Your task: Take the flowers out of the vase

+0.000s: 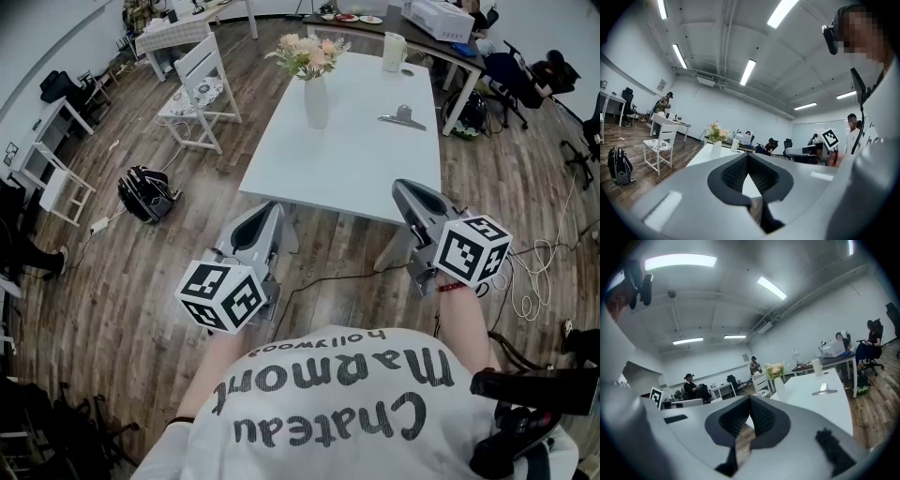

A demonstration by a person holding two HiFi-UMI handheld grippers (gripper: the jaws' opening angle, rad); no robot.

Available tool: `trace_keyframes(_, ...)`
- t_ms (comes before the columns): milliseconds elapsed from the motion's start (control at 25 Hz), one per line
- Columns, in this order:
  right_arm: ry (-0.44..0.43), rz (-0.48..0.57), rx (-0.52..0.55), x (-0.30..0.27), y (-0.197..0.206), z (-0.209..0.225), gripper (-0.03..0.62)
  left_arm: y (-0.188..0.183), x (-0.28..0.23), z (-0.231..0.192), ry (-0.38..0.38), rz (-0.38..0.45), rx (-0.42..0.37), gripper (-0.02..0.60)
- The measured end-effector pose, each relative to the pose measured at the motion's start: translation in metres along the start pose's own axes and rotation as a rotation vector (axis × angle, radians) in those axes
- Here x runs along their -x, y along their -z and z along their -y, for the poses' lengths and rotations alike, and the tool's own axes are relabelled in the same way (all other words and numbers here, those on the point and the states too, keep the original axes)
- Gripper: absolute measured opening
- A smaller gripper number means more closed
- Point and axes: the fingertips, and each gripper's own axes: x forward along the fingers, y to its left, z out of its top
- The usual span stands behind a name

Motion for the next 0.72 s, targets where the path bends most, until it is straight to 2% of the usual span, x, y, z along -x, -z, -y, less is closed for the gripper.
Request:
trace_keyframes(320,0.01,-0.002,0.001,-0.007,0.004,-0.009,0.015,0.0,0.005,-0.01,0.018,-0.003,0.002,0.002)
trace_keyframes(520,0.008,0.047,-0.037,-0.013,0.002,-0.021,0.017,-0.005,0.016,-0.023,0.034,0.014,0.018,0.002)
trace_keyframes(720,0.052,0.058,-0.044,-0.023,0.014,-0.029,0.017,-0.002,0.028,-0.042,0.047,-0.001,0.004,0.002)
